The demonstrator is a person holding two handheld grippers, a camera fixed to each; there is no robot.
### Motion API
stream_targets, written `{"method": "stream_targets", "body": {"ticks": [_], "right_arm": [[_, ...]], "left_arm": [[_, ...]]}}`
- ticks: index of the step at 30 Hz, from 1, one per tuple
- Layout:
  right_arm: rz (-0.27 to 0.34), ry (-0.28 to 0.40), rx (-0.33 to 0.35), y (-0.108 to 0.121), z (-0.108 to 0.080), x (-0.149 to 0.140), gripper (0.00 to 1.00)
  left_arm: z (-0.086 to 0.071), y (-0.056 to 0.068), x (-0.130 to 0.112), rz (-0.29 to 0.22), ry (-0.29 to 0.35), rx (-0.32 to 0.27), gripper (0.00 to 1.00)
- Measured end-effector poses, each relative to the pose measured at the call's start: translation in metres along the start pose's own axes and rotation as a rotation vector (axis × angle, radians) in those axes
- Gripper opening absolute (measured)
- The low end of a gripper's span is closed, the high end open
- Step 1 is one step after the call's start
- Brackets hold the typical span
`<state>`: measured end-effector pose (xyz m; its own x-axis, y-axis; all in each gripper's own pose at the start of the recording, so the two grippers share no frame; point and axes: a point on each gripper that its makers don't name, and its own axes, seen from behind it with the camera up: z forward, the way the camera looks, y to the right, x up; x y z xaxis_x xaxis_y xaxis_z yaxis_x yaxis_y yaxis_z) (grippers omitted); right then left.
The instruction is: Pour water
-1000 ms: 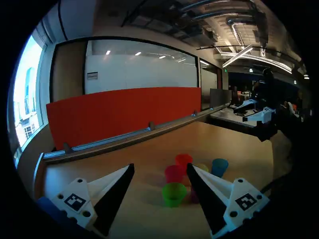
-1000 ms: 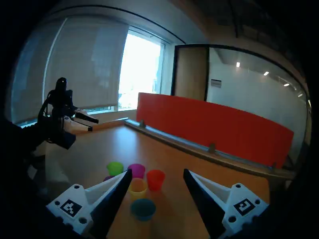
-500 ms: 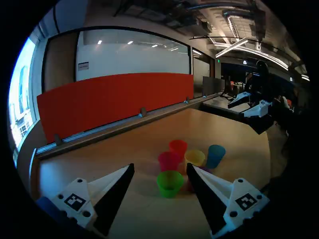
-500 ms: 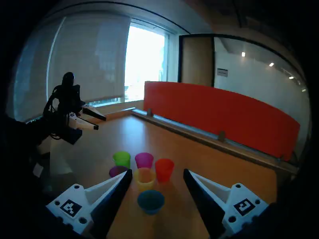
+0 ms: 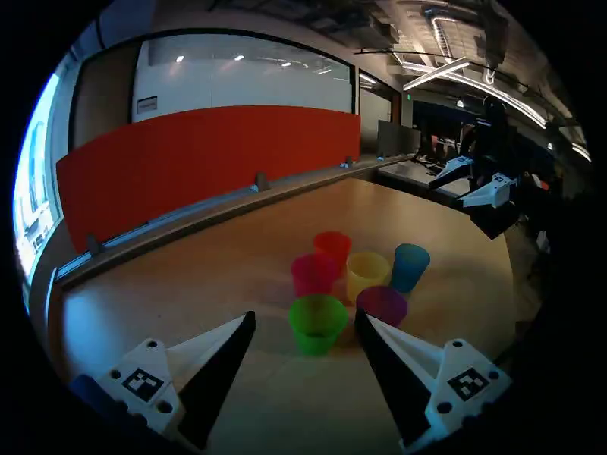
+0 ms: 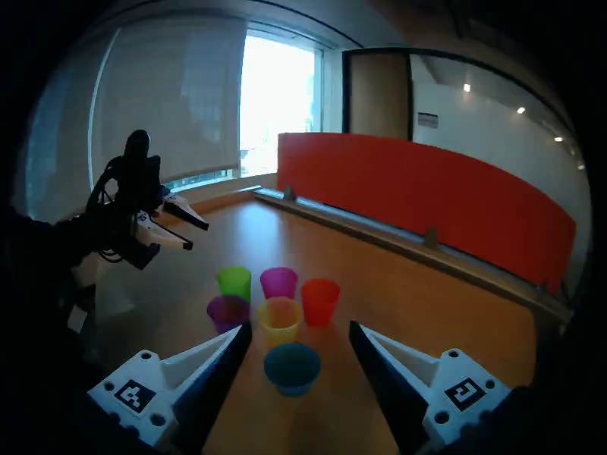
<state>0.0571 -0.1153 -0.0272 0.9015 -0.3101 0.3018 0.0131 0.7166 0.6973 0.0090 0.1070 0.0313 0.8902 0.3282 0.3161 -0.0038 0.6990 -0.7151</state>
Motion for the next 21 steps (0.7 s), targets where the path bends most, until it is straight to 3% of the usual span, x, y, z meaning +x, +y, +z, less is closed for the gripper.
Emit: {"method": "stream_targets", "body": {"ticks": [21], "right_arm": [[0.004,-0.031,0.013,0.002,0.018,-0.01,0.99]], "left_arm": [[0.037,0.01,-0.058,0.04,-0.123,-0.065,0.97]]}}
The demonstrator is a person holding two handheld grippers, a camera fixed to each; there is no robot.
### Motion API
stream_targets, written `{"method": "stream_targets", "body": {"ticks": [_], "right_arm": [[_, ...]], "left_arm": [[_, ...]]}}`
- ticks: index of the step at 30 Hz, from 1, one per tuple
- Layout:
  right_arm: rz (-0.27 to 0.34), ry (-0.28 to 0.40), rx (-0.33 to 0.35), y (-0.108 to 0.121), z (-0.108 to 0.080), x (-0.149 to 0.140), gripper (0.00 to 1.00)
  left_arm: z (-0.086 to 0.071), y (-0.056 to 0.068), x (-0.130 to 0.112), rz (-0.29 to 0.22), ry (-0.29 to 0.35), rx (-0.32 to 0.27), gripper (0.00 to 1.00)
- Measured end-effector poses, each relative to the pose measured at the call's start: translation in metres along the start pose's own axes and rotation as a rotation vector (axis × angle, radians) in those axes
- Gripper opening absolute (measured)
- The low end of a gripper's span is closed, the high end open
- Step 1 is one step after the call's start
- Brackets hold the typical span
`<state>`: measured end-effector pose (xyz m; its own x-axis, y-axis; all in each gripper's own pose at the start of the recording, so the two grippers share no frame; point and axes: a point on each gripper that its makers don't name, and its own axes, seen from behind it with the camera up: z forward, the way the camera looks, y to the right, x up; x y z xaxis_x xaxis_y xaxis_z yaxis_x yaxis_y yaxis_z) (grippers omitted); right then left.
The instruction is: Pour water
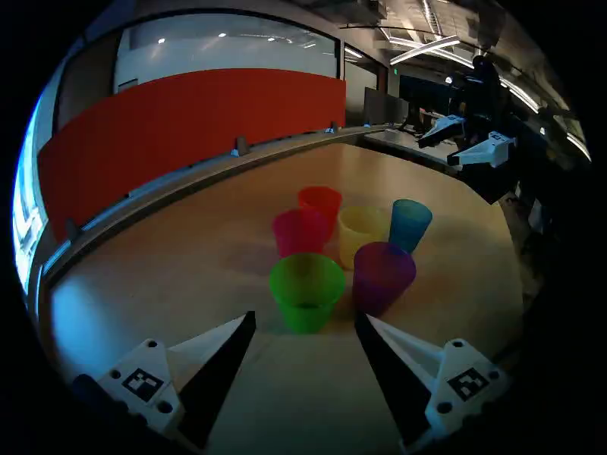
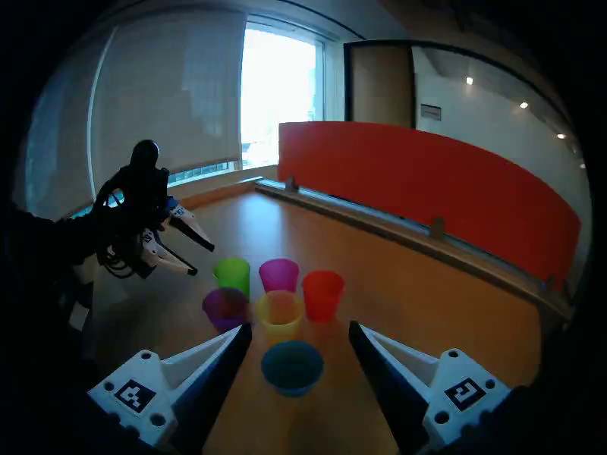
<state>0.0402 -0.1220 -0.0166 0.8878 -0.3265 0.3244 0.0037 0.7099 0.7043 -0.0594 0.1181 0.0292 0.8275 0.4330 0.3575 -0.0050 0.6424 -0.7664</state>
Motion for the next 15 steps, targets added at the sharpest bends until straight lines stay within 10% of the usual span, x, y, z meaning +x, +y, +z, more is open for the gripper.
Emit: {"method": "stream_targets", "body": {"ticks": [15], "right_arm": [[0.013,-0.007,0.003,0.005,0.006,-0.002,0.99]], "left_arm": [[0.037,-0.001,-0.007,0.021,-0.054,-0.026,0.97]]}}
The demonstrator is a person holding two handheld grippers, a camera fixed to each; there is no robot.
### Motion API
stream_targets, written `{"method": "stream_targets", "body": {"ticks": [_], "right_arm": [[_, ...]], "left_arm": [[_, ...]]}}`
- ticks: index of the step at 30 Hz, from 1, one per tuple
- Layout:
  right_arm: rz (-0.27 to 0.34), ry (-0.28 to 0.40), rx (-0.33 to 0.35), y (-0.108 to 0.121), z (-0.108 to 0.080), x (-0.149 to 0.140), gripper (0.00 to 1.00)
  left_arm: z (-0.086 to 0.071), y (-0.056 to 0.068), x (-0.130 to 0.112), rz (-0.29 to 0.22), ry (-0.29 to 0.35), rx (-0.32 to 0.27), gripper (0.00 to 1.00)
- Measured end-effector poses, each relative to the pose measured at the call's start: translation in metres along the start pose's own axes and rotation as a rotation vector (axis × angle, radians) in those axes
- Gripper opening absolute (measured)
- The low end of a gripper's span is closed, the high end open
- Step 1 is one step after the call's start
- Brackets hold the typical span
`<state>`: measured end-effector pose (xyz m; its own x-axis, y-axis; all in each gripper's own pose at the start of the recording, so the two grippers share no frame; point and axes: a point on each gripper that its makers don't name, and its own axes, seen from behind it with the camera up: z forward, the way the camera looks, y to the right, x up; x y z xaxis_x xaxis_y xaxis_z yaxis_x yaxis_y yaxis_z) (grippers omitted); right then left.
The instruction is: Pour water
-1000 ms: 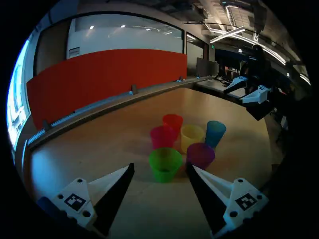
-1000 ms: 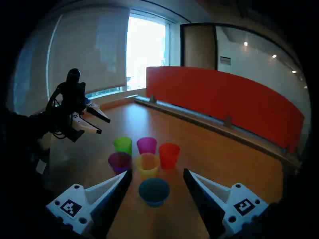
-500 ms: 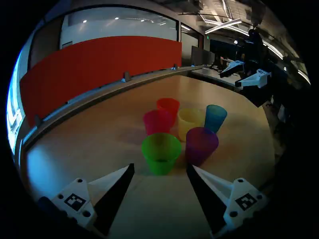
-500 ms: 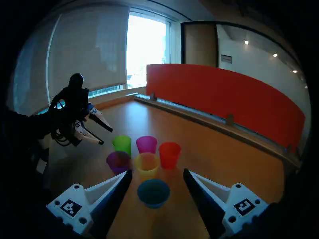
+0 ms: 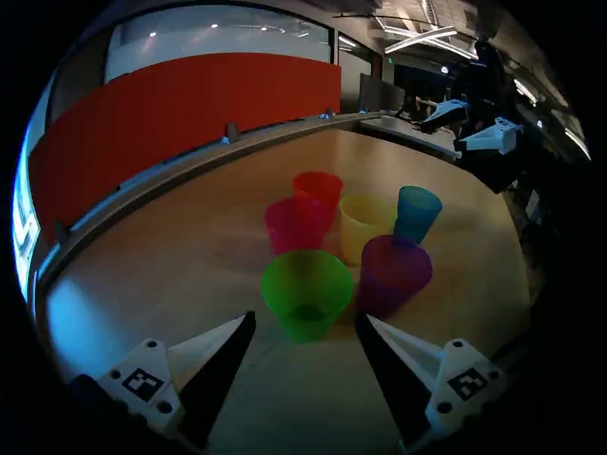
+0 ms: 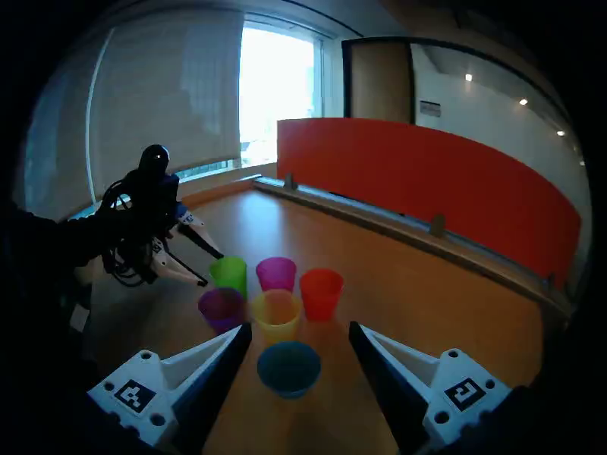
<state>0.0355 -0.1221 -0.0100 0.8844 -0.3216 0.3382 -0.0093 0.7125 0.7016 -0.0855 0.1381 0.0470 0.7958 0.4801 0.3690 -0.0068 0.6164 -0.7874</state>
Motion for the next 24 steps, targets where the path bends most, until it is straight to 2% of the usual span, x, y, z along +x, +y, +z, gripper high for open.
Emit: {"method": "stream_targets", "body": {"ticks": [12,24], "right_arm": [[0.005,-0.003,-0.001,0.003,0.002,-0.003,0.99],[0.009,0.002,-0.004,0.006,0.001,-0.005,0.99]], "left_arm": [[0.022,0.003,0.009,0.013,-0.005,-0.012,0.97],[0.028,-0.002,0.013,0.011,0.003,0.001,0.97]]}}
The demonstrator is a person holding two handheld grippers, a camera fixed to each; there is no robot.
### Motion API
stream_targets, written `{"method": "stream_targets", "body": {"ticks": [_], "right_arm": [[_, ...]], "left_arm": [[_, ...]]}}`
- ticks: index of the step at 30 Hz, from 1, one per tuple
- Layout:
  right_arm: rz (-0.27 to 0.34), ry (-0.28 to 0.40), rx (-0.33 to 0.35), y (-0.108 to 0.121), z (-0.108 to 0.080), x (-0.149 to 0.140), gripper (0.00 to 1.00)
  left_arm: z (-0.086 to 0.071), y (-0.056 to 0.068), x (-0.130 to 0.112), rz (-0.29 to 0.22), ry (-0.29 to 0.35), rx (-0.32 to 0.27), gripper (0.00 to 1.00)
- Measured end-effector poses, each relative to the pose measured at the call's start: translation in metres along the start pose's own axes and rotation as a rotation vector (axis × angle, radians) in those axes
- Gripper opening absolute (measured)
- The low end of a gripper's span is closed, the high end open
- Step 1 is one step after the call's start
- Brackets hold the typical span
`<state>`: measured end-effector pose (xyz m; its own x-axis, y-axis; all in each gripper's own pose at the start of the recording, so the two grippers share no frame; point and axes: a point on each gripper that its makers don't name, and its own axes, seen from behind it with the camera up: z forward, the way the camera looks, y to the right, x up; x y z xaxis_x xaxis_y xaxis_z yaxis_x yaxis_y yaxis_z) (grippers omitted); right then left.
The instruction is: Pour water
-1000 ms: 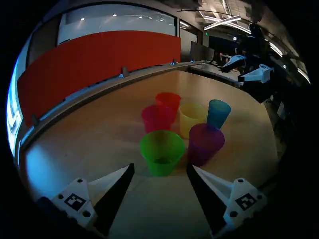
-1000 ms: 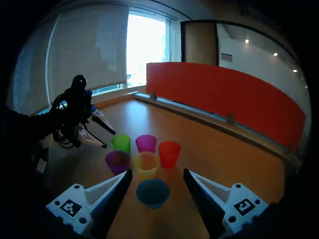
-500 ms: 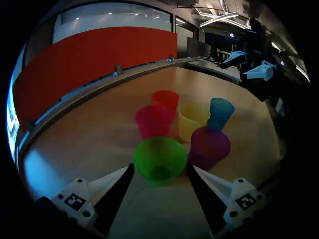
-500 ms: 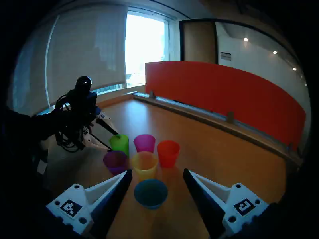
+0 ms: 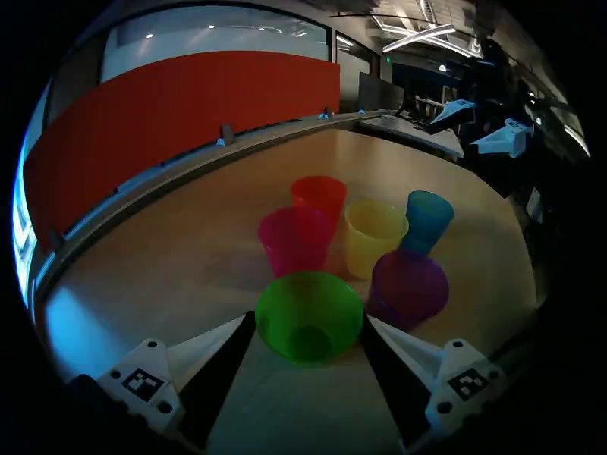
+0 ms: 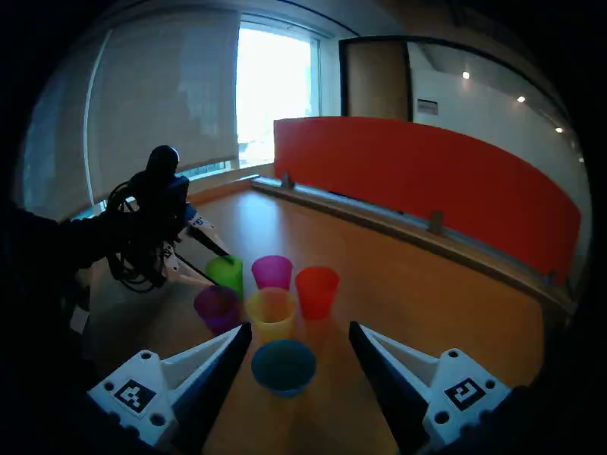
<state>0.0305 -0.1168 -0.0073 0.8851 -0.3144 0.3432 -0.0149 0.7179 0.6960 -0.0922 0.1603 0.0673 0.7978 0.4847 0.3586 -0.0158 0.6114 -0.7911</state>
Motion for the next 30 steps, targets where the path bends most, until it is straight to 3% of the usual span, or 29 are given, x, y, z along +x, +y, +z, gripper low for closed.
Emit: {"method": "stream_targets", "body": {"ticks": [6,15,30], "right_arm": [[0.001,0.0,0.003,-0.001,-0.001,0.0,0.99],[0.005,-0.003,0.005,-0.002,-0.001,-0.004,0.99],[0.0,-0.015,0.007,-0.008,0.0,-0.01,0.99]], "left_arm": [[0.001,0.0,0.0,0.008,0.0,0.005,0.88],[-0.001,-0.001,0.004,0.022,0.017,0.024,0.87],[-0.04,0.0,0.048,-0.006,0.139,0.045,0.87]]}}
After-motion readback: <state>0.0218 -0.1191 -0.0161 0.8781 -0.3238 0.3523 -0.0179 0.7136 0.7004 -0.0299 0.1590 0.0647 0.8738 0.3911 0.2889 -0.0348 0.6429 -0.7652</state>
